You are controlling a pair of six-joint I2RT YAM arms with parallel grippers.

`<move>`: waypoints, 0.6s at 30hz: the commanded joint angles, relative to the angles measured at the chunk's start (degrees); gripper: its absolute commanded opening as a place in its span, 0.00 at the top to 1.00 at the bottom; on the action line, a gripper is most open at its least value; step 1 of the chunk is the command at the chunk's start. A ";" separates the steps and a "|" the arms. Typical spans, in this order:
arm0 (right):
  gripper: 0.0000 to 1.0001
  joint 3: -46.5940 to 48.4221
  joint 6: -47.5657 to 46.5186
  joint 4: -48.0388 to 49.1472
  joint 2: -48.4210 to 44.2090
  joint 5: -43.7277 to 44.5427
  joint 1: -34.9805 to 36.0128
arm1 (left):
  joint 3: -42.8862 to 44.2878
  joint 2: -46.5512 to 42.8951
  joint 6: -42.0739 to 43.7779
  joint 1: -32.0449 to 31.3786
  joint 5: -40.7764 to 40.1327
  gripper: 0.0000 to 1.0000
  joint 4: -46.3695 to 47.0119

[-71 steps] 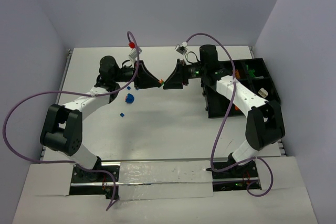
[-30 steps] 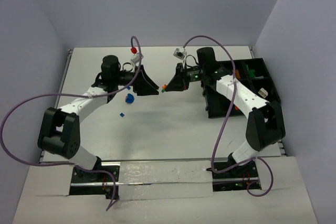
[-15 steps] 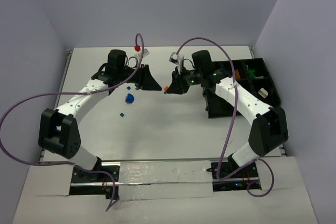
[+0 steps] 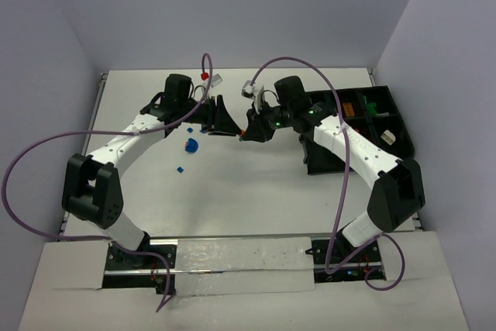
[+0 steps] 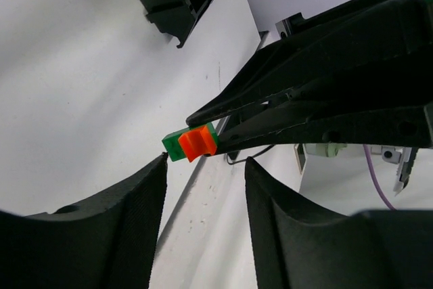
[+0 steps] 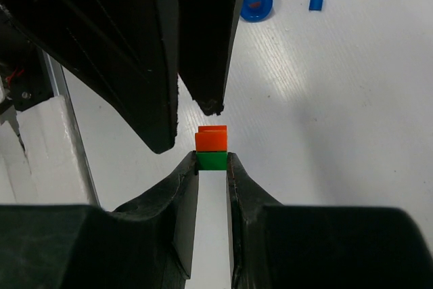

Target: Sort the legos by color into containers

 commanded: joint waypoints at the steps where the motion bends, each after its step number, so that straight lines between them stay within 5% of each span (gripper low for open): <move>1: 1.00 3.26 -1.75 -0.39 -2.59 2.21 1.54 | 0.59 0.27 -3.46 0.00 1.98 0.50 1.52; 18: 1.00 4.28 -3.37 -1.08 -2.67 5.88 3.96 | -1.43 2.04 -9.43 -0.07 5.25 0.62 5.67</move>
